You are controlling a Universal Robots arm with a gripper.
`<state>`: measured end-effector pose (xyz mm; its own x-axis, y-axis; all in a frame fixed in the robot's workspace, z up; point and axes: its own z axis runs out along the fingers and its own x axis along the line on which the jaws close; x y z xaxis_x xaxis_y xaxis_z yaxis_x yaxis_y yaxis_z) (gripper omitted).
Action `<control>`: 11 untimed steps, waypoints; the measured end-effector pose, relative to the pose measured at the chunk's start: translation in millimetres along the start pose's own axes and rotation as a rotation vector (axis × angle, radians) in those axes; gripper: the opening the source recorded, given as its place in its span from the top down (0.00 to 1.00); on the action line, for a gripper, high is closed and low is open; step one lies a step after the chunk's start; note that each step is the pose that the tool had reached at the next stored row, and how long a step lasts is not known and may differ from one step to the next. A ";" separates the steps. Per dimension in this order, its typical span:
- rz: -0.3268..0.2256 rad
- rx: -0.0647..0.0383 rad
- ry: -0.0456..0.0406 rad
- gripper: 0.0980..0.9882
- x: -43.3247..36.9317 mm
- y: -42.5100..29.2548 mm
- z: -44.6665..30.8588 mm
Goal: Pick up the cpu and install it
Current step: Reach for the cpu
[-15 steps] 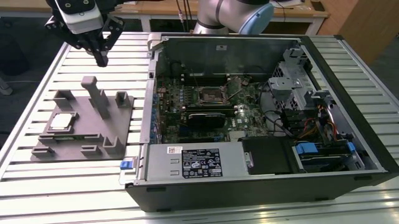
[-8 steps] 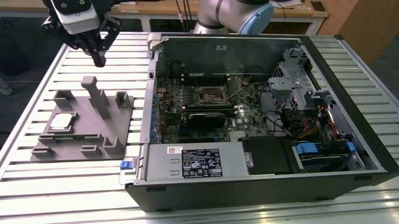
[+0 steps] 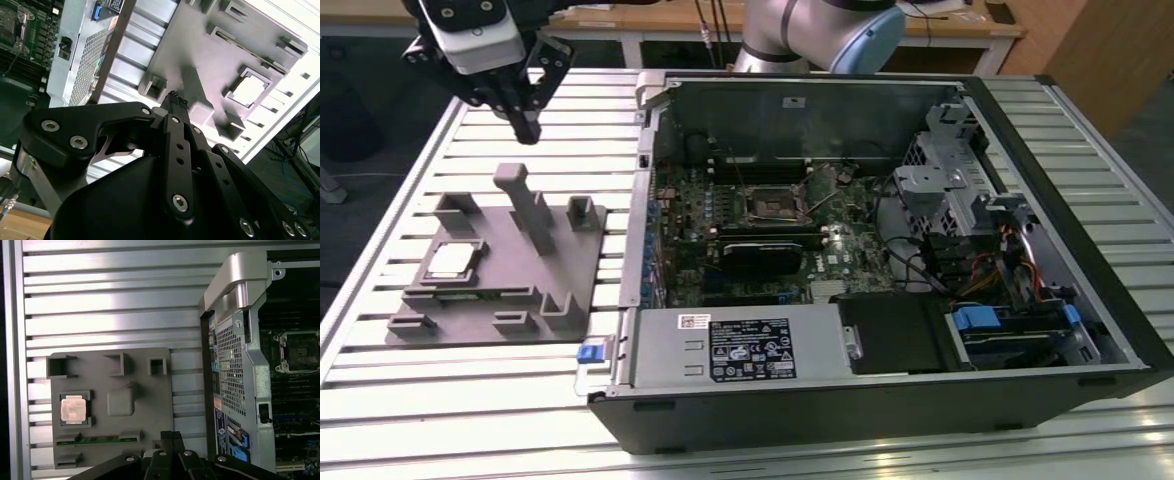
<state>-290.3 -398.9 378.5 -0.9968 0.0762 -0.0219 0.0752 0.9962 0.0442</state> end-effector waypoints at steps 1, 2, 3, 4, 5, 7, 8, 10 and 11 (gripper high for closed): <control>0.000 0.000 0.0001 0.99 0.7 0.0 0.0; 0.000 0.000 0.0001 0.99 1.3 -0.1 0.1; 0.000 0.000 0.0002 0.99 2.1 -0.1 0.1; 0.000 0.000 0.0002 0.99 2.7 -0.2 0.2; 0.000 0.000 0.0002 0.99 3.4 -0.3 0.3; 0.000 0.000 0.0002 0.99 4.7 -0.4 0.4; 0.000 0.000 0.0002 0.99 5.3 -0.4 0.5; 0.000 0.000 0.0003 0.99 6.6 -0.5 0.6; 0.000 0.000 0.0003 0.99 7.3 -0.6 0.6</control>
<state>-297.6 -398.9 377.7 -0.9969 0.0762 -0.0216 0.0752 0.9962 0.0441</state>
